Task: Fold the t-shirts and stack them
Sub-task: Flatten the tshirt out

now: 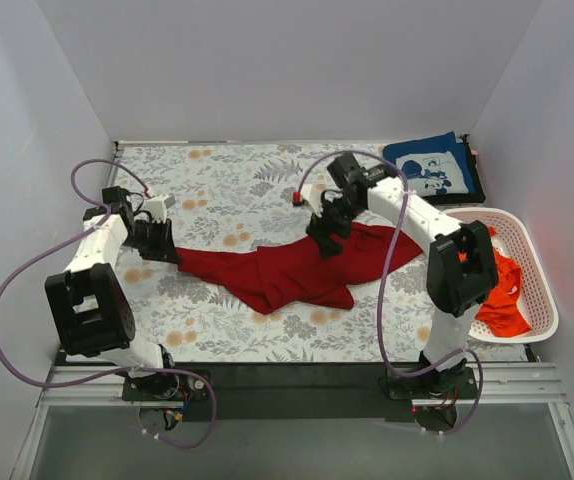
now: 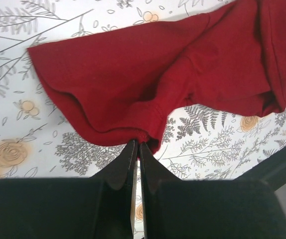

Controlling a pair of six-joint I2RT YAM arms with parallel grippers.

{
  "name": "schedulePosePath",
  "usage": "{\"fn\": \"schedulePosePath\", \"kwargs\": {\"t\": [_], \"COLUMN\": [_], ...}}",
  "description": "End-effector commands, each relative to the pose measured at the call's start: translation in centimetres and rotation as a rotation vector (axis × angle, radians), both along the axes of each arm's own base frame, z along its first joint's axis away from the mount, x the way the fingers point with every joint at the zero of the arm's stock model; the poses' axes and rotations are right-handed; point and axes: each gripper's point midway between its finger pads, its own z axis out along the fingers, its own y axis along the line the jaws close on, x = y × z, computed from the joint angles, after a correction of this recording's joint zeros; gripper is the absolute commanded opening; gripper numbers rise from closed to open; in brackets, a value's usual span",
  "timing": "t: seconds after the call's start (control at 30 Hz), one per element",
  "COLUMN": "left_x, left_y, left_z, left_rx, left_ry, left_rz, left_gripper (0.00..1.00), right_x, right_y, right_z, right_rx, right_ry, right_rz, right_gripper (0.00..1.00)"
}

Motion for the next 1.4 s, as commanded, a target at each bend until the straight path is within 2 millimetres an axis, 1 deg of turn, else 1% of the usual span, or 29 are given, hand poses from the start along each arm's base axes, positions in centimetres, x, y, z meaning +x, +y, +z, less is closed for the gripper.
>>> {"fn": "schedulePosePath", "kwargs": {"t": [0.0, 0.03, 0.07, 0.1, 0.13, 0.17, 0.2, 0.27, 0.3, 0.33, 0.37, 0.43, 0.47, 0.57, 0.67, 0.7, 0.83, 0.93, 1.13, 1.23, 1.27, 1.33, 1.37], "left_x": [-0.2, -0.2, 0.0, 0.1, 0.2, 0.3, 0.3, 0.3, 0.2, 0.1, -0.2, -0.4, -0.5, -0.9, -1.0, -1.1, -0.8, -0.7, -0.4, -0.4, -0.4, -0.4, -0.4], "left_y": [-0.9, -0.8, -0.7, -0.6, -0.7, -0.5, -0.6, -0.4, -0.3, -0.3, -0.4, -0.4, -0.5, -0.6, -0.5, -0.4, -0.3, -0.2, -0.2, -0.2, -0.2, -0.1, -0.1], "left_z": [-0.7, -1.2, -1.3, -1.4, -1.5, -1.5, -1.5, -1.6, -1.7, -1.7, -1.7, -1.8, -1.8, -1.9, -2.0, -2.0, -2.0, -2.2, -2.1, -2.1, -2.1, -2.2, -2.2], "left_rx": [-0.018, -0.016, -0.014, -0.012, -0.015, -0.009, -0.008, 0.004, 0.007, 0.01, 0.01, 0.008, 0.007, 0.004, 0.013, 0.015, 0.019, 0.02, 0.018, 0.017, 0.02, 0.024, 0.023], "left_ry": [0.019, 0.039, 0.039, 0.041, 0.044, 0.045, 0.044, 0.046, 0.048, 0.048, 0.048, 0.052, 0.054, 0.062, 0.064, 0.066, 0.064, 0.068, 0.065, 0.071, 0.07, 0.069, 0.07], "left_rz": [-0.031, -0.022, -0.019, -0.015, -0.012, -0.01, -0.01, -0.007, -0.006, -0.002, -0.004, -0.001, 0.002, 0.005, 0.004, 0.002, 0.0, -0.001, -0.001, -0.001, -0.002, -0.003, -0.003], "left_gripper": [0.0, 0.0, 0.0, 0.0, 0.0, 0.0, 0.0, 0.0, 0.0, 0.0, 0.0, 0.0, 0.0, 0.0, 0.0, 0.0, 0.0, 0.0, 0.0, 0.0, 0.0, 0.0, 0.0], "right_x": [4.1, 5.1, 6.4, 6.8, 7.0, 7.5, 7.1, 6.7, 6.1, 6.0, 5.6, 5.7, 5.6, 6.0, 6.0, 5.9, 5.5, 5.0, 4.1, 3.8, 3.8, 3.8, 3.9], "right_y": [5.6, 6.8, 8.4, 10.1, 11.2, 12.5, 13.8, 15.2, 16.0, 16.5, 17.2, 18.3, 18.7, 19.6, 20.0, 20.0, 19.9, 19.8, 18.8, 18.7, 18.7, 18.8, 18.9], "right_z": [6.3, 7.2, 9.4, 8.2, 8.1, 9.2, 7.6, 6.9, 5.4, 4.8, 3.8, 3.2, 2.4, 1.3, -0.8, -1.2, -2.4, -2.6, -4.4, -4.6, -4.5, -4.3, -4.0], "right_rx": [0.206, 0.229, 0.272, 0.269, 0.274, 0.308, 0.296, 0.305, 0.292, 0.295, 0.294, 0.314, 0.314, 0.323, 0.296, 0.291, 0.276, 0.275, 0.236, 0.236, 0.237, 0.243, 0.249], "right_ry": [-0.025, -0.033, -0.075, -0.059, -0.059, -0.079, -0.051, -0.047, -0.022, -0.016, 0.008, 0.019, 0.035, 0.044, 0.056, 0.06, 0.085, 0.1, 0.131, 0.142, 0.145, 0.143, 0.138], "right_rz": [-0.052, -0.058, -0.057, -0.034, -0.022, -0.005, 0.023, 0.06, 0.083, 0.093, 0.105, 0.099, 0.097, 0.075, 0.074, 0.074, 0.076, 0.081, 0.079, 0.082, 0.083, 0.082, 0.084], "right_gripper": [0.82, 0.81, 0.81, 0.81, 0.81, 0.81, 0.81, 0.81, 0.81, 0.8, 0.8, 0.8, 0.8, 0.81, 0.8, 0.81, 0.79, 0.76, 0.73, 0.68, 0.62, 0.54, 0.47]}}
